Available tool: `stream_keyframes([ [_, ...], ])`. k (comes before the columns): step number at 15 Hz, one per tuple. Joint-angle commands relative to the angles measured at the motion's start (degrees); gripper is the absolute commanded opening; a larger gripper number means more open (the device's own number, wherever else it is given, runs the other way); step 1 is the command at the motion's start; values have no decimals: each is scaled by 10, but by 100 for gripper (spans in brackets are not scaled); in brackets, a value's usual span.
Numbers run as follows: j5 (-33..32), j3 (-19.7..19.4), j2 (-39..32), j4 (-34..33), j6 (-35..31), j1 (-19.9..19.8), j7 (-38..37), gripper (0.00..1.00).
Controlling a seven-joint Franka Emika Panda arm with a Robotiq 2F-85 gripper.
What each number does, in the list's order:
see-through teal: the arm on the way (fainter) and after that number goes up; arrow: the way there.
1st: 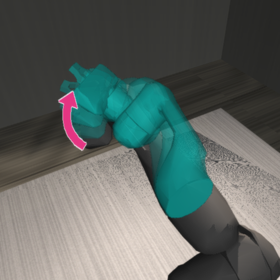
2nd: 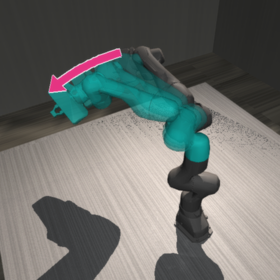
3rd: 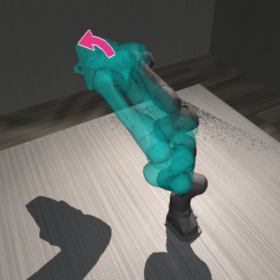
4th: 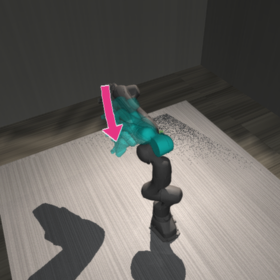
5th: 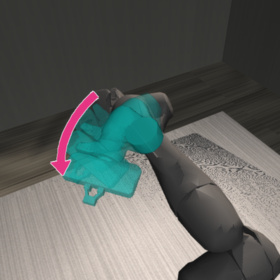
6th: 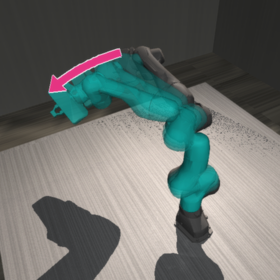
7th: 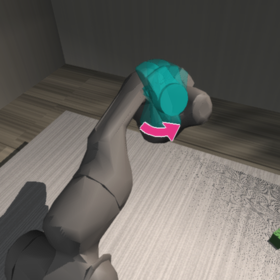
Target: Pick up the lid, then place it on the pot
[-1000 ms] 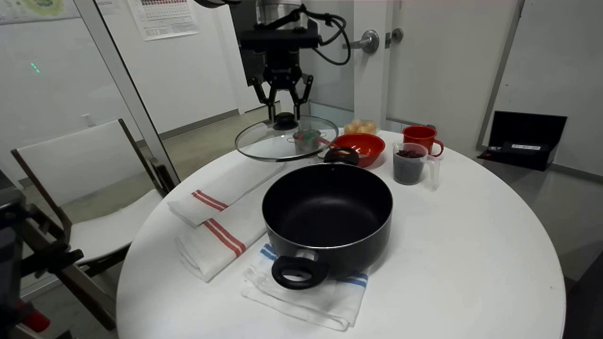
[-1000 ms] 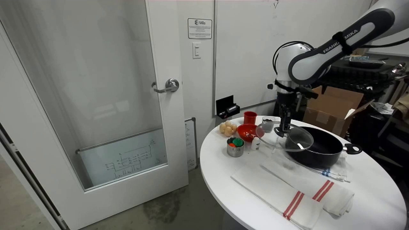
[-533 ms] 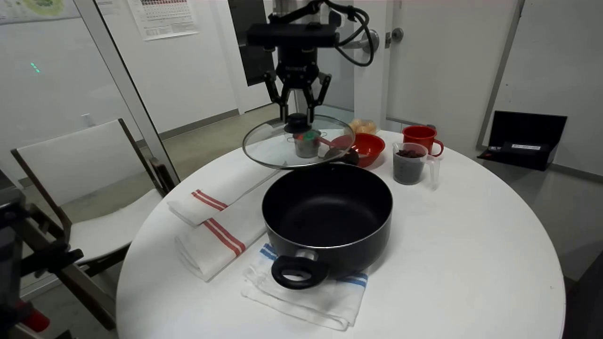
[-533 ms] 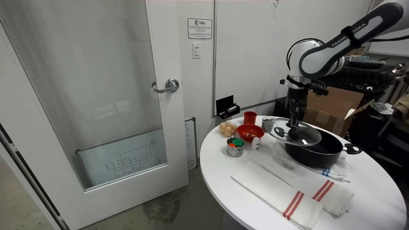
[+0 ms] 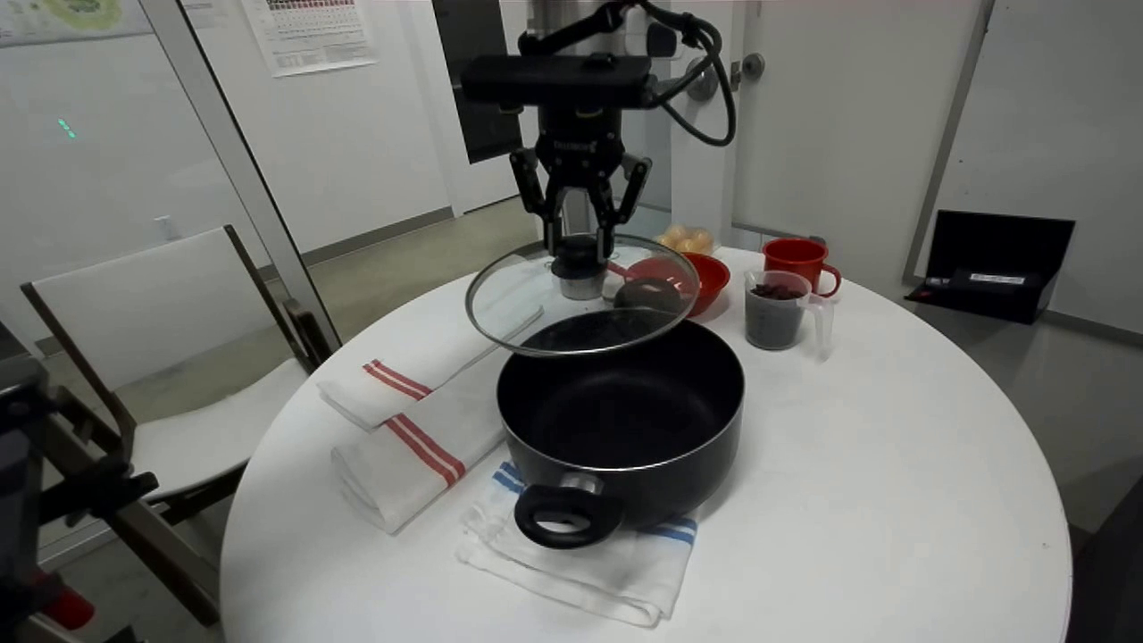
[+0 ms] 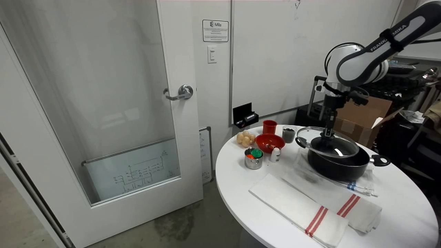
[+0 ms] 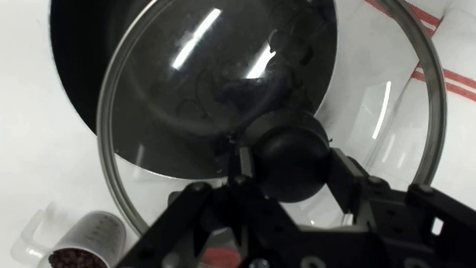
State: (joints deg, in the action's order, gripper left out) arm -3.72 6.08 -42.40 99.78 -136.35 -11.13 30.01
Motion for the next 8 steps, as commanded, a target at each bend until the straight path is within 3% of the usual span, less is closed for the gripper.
stream_keyframes([
  [1, 17, -8, 33, 40, -13, -12, -16, 25],
  [8, 30, -22, 18, 31, -6, -30, -31, 25],
])
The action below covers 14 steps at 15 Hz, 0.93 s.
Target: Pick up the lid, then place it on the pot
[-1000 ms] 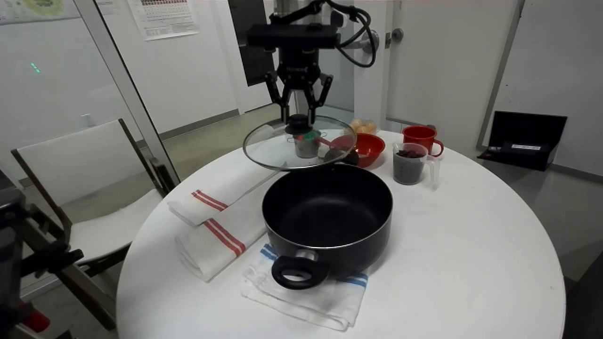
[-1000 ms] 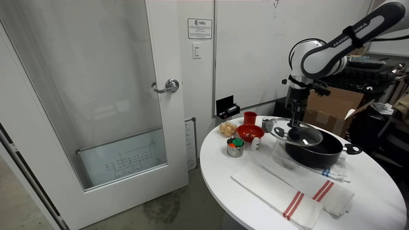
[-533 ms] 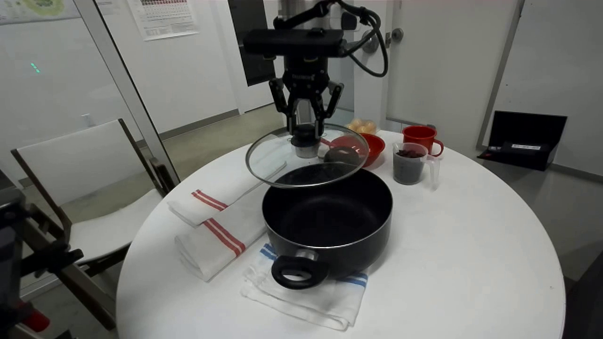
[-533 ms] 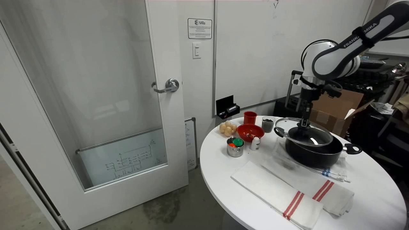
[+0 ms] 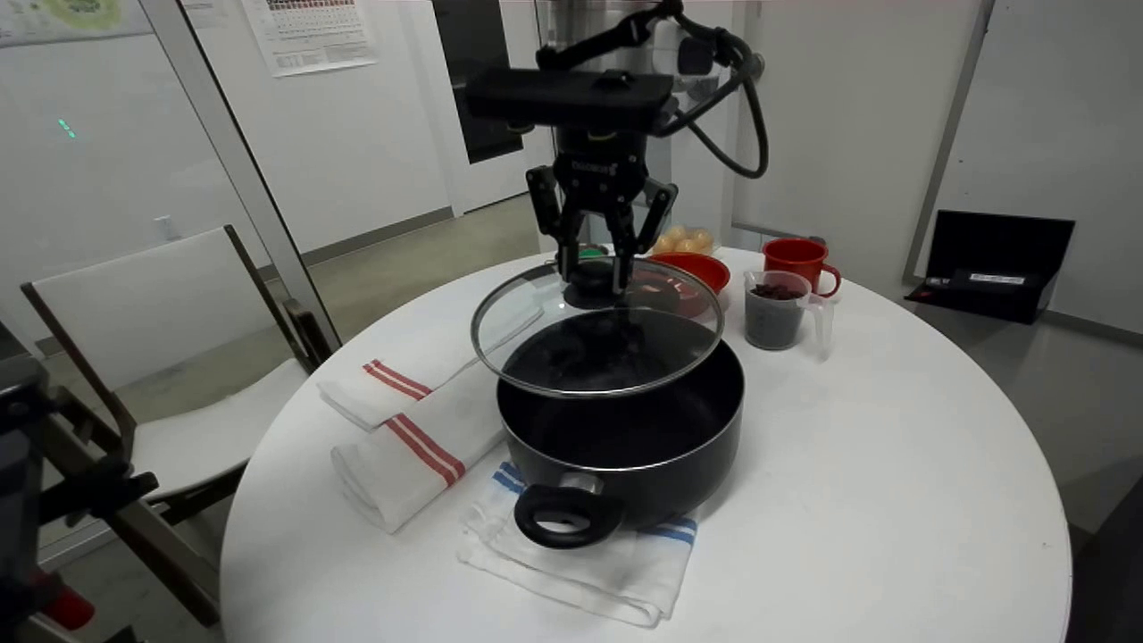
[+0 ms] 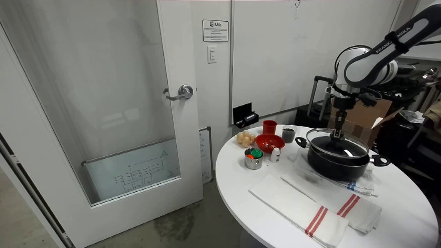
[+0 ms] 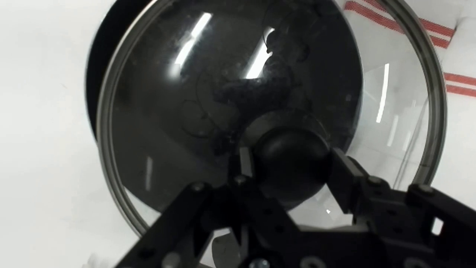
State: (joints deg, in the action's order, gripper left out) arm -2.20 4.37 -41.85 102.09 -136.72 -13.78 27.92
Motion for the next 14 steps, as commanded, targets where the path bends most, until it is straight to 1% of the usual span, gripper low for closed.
stream_keyframes([
  [1, 15, -6, 11, 6, -3, -4, -12, 25],
  [6, 10, -17, -4, -5, 1, -1, -29, 25],
  [14, 9, -24, -35, -29, 3, -4, -36, 25],
])
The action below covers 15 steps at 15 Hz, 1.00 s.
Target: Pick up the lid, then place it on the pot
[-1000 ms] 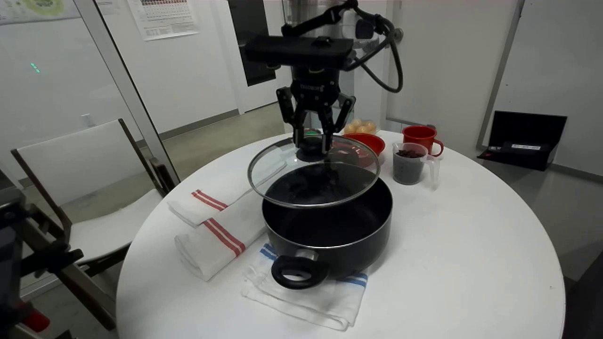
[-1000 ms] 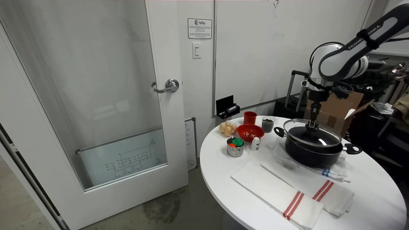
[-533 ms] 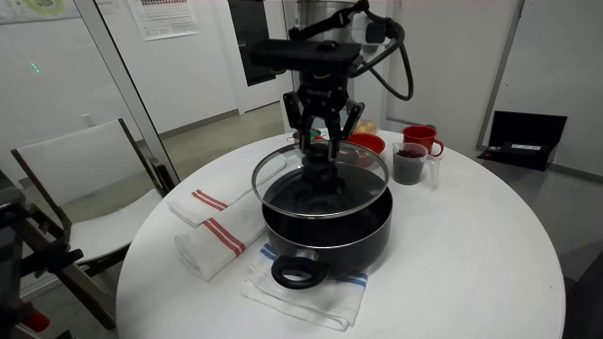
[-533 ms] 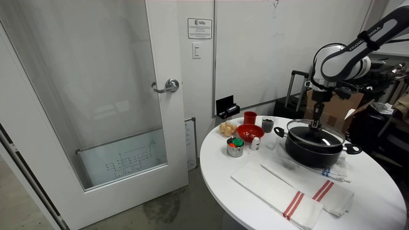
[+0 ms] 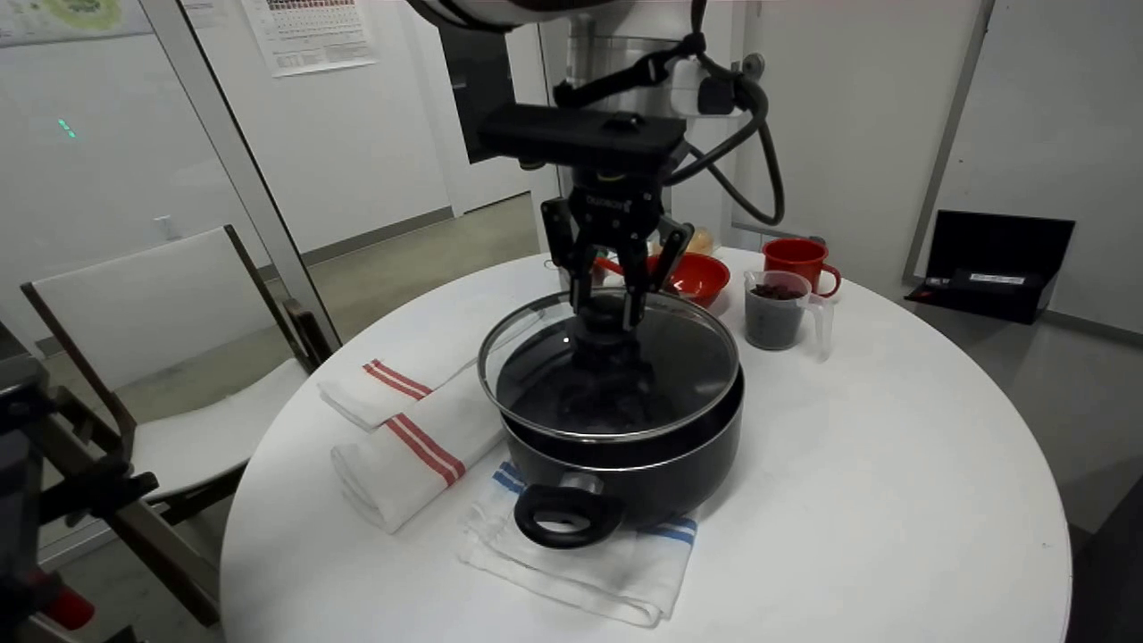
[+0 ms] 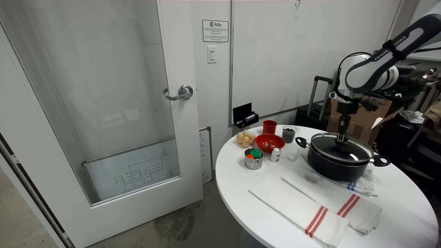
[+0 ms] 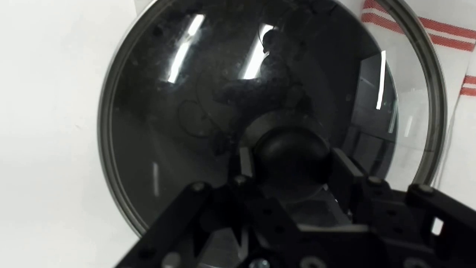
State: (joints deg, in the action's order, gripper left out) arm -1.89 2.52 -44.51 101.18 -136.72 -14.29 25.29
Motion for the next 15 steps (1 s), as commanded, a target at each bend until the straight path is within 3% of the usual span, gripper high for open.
stream_keyframes([
  [1, 4, -8, -12, -23, 2, 2, -12, 25],
  [15, 0, -11, -43, -58, 6, 5, -17, 25],
])
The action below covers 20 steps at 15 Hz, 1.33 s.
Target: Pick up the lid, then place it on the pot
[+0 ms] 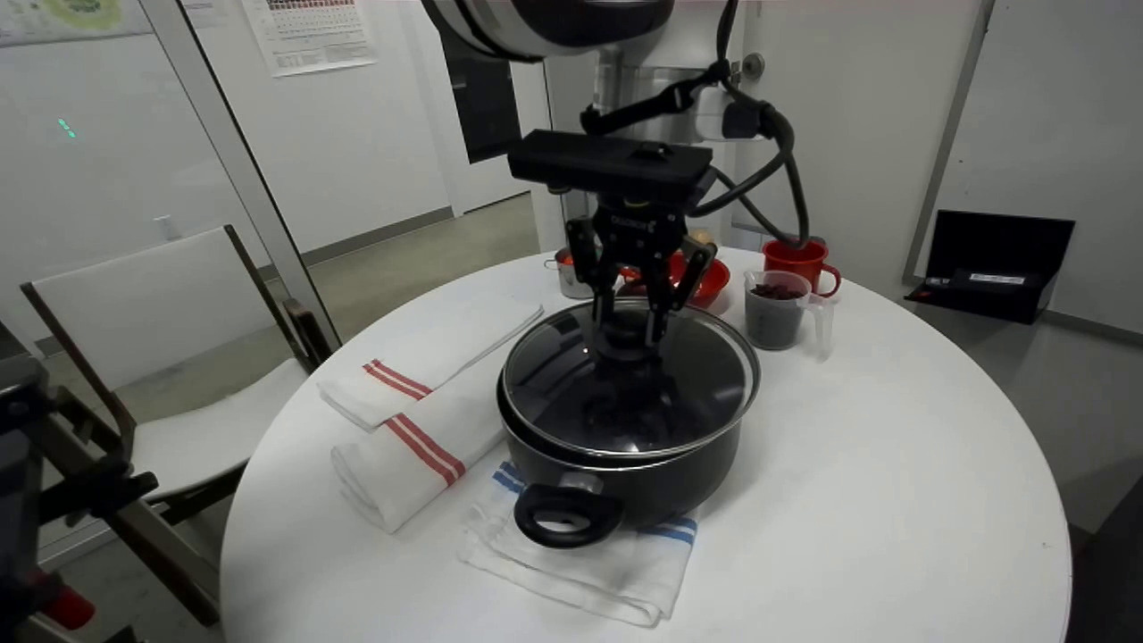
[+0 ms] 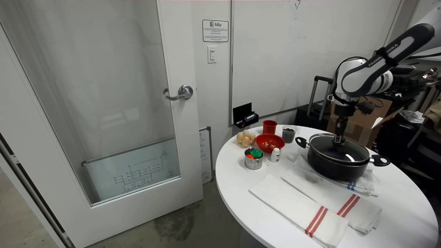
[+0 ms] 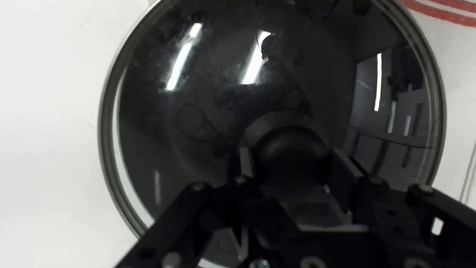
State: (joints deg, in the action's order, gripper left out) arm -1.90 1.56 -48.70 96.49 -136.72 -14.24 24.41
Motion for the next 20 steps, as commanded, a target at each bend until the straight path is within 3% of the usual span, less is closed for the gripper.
stream_keyframes([
  [1, 0, 0, -1, -9, 5, 5, -7, 25],
  [20, 8, 12, 17, 33, -21, 2, -1, 25],
])
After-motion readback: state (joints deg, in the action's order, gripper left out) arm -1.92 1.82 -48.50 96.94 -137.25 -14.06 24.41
